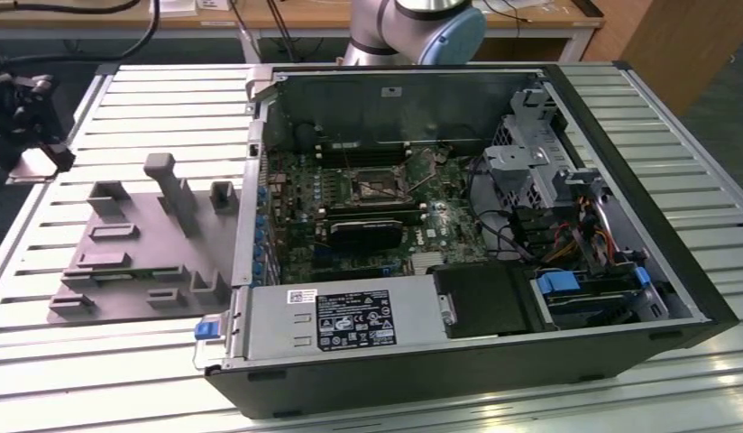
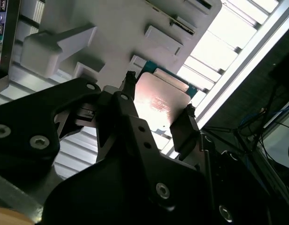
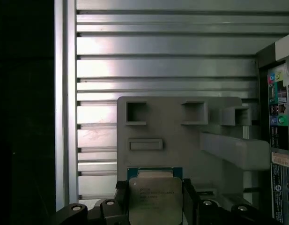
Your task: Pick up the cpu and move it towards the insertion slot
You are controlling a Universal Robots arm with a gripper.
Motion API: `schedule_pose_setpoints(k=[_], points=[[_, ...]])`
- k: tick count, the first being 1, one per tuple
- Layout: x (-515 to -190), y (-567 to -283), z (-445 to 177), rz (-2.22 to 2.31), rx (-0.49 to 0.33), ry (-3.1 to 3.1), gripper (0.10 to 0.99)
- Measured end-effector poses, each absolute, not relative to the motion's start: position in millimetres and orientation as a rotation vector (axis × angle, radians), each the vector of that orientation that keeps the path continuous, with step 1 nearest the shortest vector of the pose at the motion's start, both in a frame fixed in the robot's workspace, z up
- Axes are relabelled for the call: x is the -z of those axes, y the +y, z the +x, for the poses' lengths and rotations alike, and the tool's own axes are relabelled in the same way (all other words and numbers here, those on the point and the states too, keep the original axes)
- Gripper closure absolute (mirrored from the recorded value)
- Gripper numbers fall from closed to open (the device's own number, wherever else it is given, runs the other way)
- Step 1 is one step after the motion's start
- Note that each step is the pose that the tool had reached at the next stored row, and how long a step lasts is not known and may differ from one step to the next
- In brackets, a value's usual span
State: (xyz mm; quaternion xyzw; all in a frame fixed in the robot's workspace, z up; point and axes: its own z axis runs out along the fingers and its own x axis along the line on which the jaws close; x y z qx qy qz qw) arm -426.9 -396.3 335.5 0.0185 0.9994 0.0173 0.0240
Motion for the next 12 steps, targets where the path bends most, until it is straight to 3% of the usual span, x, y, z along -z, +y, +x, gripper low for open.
schedule_pose_setpoints(k=[12], points=[[-380.0, -396.4, -426.9, 0.057, -0.054, 3.086, 0.541]])
